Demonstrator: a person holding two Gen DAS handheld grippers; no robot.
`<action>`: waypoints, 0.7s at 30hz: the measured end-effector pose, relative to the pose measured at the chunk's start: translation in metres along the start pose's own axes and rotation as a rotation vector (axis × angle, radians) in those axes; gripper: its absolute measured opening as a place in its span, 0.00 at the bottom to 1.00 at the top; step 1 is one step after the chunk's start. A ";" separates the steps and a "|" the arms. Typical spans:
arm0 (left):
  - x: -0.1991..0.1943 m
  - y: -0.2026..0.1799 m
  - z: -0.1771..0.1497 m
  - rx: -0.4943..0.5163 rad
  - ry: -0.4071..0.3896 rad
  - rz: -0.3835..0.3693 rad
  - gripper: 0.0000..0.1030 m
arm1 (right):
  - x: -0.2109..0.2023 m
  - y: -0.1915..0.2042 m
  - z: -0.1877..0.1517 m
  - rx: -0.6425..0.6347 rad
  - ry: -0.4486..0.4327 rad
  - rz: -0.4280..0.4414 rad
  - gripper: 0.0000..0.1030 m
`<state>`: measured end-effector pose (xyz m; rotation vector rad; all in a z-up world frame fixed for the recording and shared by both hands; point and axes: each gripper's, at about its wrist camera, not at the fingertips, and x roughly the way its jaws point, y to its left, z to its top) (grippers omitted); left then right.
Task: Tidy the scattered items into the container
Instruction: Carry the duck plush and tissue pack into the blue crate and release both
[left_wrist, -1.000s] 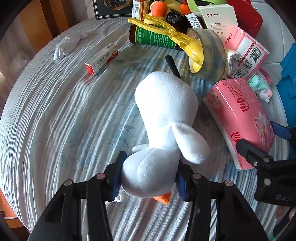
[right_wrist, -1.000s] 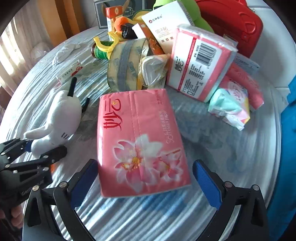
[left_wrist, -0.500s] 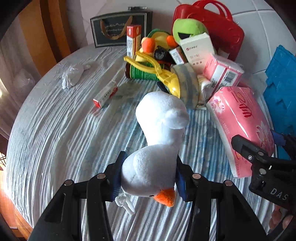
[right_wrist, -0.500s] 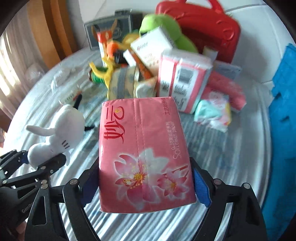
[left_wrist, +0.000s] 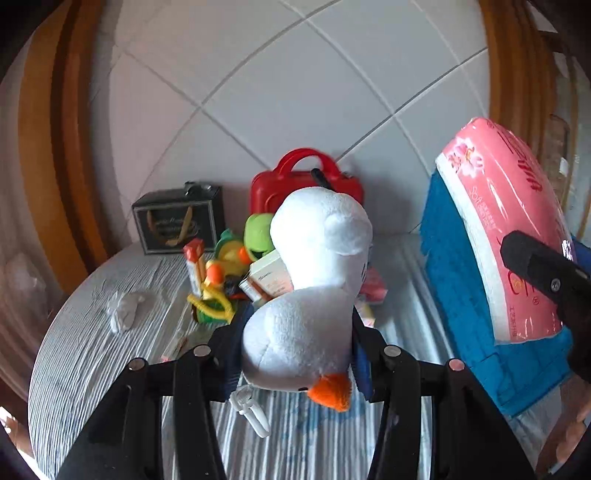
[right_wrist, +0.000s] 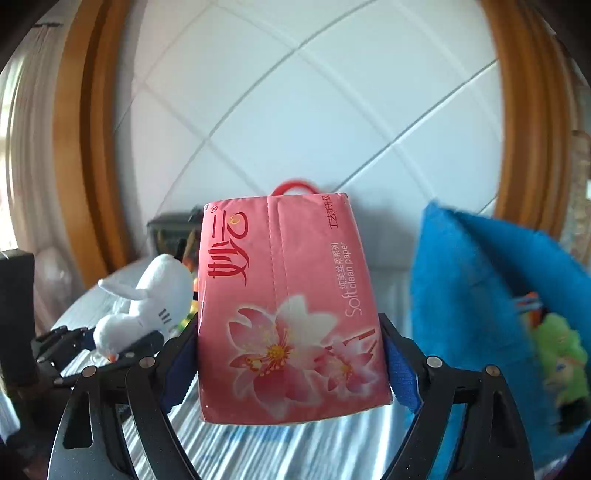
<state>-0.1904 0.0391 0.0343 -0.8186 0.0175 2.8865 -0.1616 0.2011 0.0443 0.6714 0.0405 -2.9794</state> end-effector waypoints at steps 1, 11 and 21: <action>-0.005 -0.014 0.008 0.015 -0.020 -0.022 0.46 | -0.012 -0.009 0.008 0.004 -0.025 -0.027 0.84; -0.028 -0.177 0.073 0.106 -0.141 -0.192 0.46 | -0.086 -0.158 0.050 0.058 -0.156 -0.272 0.84; 0.067 -0.351 0.145 0.110 0.192 -0.331 0.46 | -0.019 -0.344 0.088 0.028 0.052 -0.387 0.85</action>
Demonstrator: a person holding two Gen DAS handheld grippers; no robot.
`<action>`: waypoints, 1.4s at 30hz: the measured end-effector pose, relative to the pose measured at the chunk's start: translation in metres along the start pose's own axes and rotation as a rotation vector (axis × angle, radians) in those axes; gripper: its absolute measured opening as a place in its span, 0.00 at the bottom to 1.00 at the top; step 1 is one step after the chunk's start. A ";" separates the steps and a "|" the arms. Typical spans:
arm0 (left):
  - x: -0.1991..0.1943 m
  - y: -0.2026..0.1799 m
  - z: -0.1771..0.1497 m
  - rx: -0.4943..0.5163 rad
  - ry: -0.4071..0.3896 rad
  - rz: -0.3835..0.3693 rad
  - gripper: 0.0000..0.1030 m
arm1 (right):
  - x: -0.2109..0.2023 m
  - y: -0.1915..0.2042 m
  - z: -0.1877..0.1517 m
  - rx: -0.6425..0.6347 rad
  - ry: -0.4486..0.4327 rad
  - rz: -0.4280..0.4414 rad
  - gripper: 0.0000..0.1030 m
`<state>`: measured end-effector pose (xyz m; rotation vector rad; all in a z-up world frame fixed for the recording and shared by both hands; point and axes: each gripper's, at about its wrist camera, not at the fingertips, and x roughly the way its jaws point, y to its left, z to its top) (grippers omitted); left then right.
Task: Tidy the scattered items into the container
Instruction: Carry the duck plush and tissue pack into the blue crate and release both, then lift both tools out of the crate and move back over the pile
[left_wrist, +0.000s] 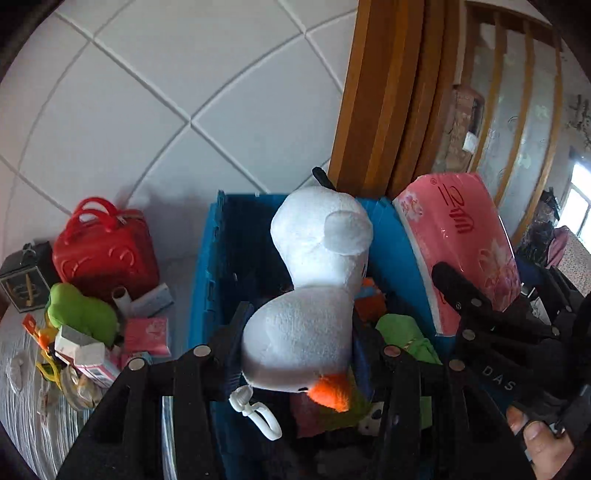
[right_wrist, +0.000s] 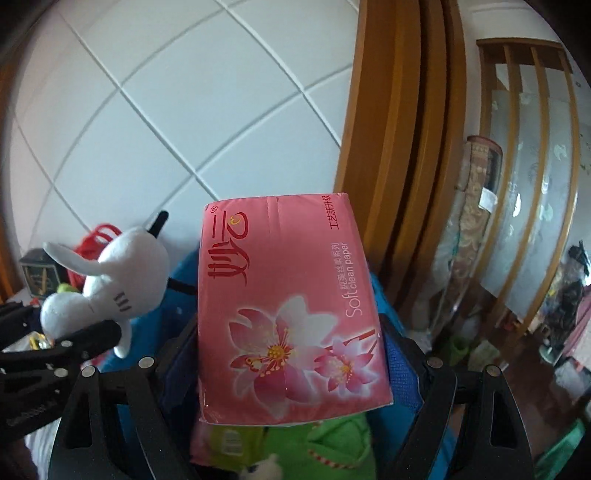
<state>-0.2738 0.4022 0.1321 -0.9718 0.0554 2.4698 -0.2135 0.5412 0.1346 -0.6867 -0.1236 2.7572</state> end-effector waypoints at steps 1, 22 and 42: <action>0.020 -0.005 0.004 -0.005 0.049 0.014 0.46 | 0.023 -0.009 -0.003 -0.004 0.042 -0.008 0.85; 0.128 -0.032 -0.023 0.084 0.271 0.167 0.67 | 0.160 -0.022 -0.096 -0.044 0.542 0.074 1.00; -0.029 0.035 -0.028 -0.088 -0.119 0.286 0.89 | 0.096 -0.024 -0.048 -0.008 0.270 0.121 1.00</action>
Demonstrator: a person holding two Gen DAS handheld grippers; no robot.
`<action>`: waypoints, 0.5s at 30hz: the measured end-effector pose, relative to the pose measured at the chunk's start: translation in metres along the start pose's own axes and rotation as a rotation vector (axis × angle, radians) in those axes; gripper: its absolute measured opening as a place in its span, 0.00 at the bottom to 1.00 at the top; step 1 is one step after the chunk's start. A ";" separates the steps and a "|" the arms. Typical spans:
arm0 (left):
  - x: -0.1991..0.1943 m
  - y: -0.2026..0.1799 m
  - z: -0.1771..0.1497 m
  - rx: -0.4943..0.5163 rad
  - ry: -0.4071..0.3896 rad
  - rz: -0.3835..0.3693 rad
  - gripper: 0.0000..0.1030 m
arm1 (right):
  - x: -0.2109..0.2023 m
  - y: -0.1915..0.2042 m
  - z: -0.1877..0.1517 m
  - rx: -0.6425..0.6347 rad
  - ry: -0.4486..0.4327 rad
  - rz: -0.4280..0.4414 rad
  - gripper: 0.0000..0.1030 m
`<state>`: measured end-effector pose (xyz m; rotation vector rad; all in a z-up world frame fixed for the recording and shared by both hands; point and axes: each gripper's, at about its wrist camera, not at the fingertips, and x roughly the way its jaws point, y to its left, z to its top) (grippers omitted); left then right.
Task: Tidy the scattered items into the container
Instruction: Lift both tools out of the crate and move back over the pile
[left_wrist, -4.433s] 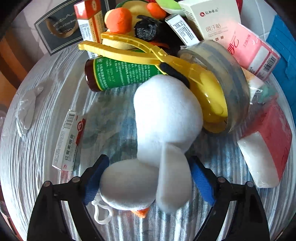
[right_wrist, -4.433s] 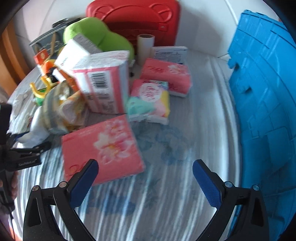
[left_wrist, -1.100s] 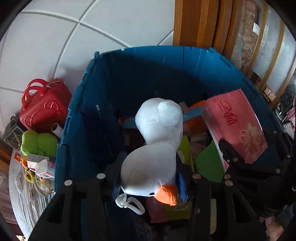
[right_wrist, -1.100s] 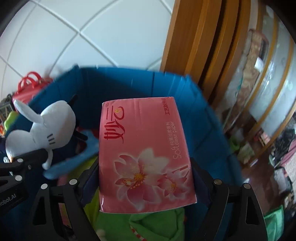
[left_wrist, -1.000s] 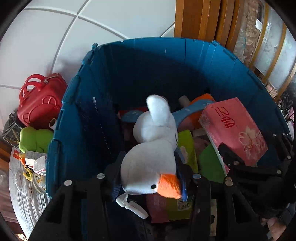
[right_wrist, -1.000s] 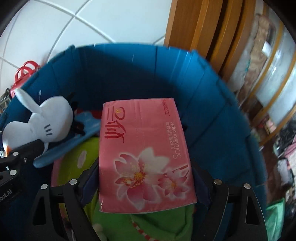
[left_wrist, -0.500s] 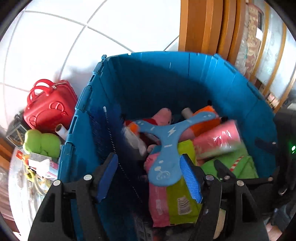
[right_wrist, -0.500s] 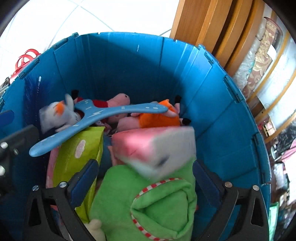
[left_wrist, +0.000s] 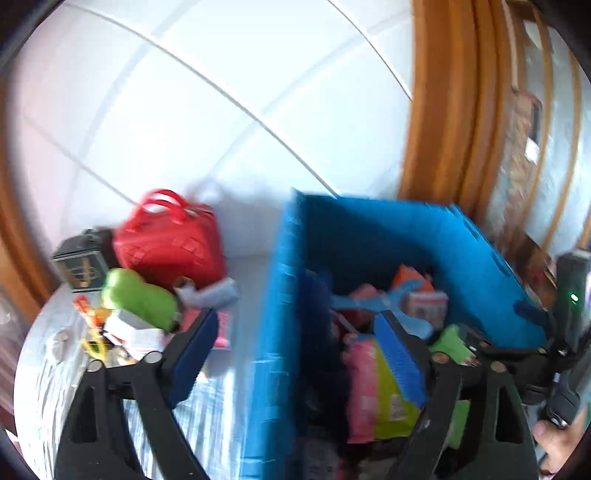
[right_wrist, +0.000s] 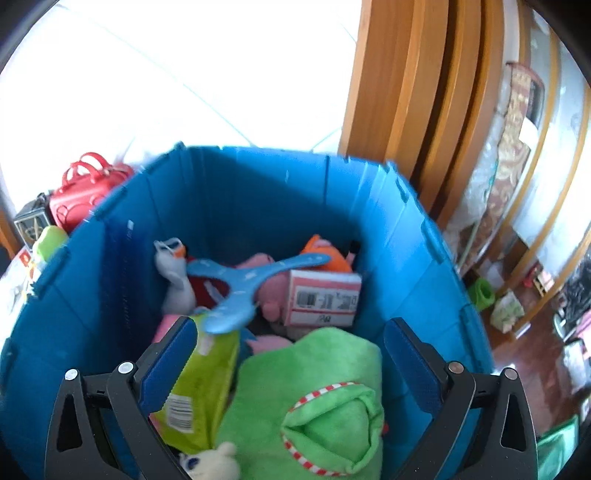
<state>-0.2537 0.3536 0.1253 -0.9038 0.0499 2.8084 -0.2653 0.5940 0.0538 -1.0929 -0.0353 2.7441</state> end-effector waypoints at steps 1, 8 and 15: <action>-0.008 0.013 -0.002 -0.021 -0.020 0.012 0.91 | -0.006 0.004 0.000 -0.002 -0.011 0.014 1.00; -0.051 0.119 -0.030 -0.121 -0.107 0.132 0.91 | -0.056 0.063 -0.001 -0.015 -0.103 0.175 1.00; -0.059 0.234 -0.070 -0.184 -0.078 0.249 0.91 | -0.089 0.161 -0.002 -0.081 -0.151 0.262 1.00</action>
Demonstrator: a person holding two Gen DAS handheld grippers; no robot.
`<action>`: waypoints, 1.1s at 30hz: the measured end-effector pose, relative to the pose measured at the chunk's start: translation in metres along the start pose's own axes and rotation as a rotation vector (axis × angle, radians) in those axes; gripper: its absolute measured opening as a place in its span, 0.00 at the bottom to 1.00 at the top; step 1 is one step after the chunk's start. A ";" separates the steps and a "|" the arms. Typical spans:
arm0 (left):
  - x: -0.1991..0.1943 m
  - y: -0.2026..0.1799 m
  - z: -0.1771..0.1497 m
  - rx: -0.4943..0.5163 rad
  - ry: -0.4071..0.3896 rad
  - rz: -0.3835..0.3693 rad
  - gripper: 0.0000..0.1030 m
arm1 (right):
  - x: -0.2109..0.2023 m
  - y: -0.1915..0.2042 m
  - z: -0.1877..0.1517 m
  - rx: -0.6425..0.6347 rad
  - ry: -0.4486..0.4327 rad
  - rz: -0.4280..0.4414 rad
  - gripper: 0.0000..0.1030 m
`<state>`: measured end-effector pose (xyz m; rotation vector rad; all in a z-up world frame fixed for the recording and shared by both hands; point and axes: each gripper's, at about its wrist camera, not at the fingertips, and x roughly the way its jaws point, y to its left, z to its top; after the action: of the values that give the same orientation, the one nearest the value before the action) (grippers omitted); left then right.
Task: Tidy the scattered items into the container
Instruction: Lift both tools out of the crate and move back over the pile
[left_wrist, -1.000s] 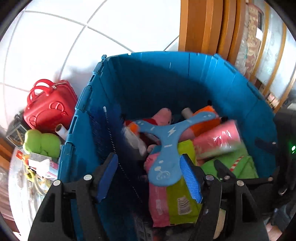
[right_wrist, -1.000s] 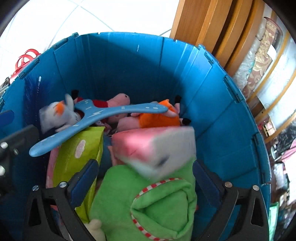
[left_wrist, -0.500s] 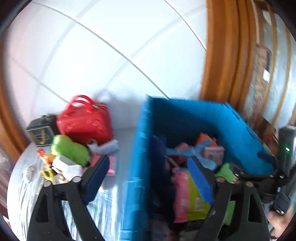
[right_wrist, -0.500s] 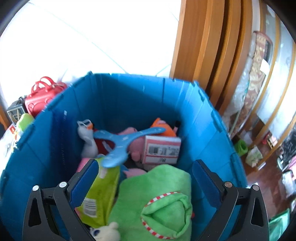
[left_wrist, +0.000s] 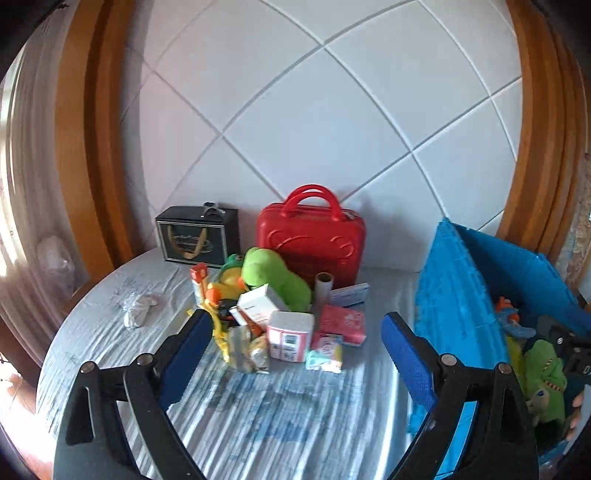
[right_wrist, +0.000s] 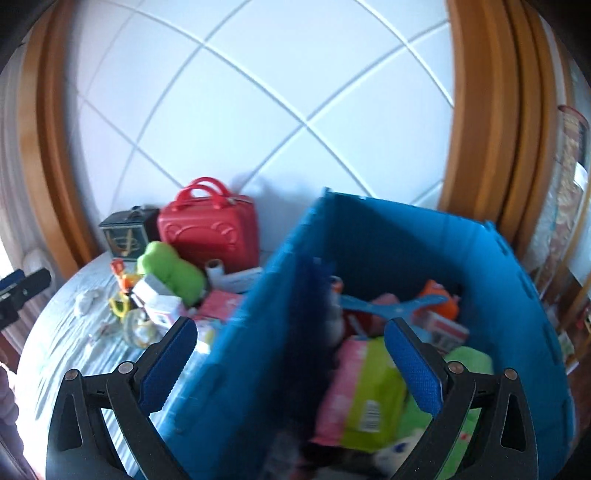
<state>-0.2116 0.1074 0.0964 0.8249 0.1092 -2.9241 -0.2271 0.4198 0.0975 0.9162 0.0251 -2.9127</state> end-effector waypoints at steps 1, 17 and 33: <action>0.004 0.015 -0.003 0.008 -0.001 0.016 0.91 | 0.000 0.018 0.001 -0.010 -0.004 0.006 1.00; 0.147 0.201 -0.043 0.114 0.237 -0.021 0.91 | 0.071 0.210 -0.017 0.095 0.055 -0.050 1.00; 0.306 0.205 -0.087 0.083 0.441 0.033 0.86 | 0.245 0.232 -0.082 0.076 0.436 0.012 0.69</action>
<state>-0.4024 -0.1116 -0.1470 1.4563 0.0071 -2.6795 -0.3598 0.1731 -0.1068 1.5368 -0.0625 -2.6578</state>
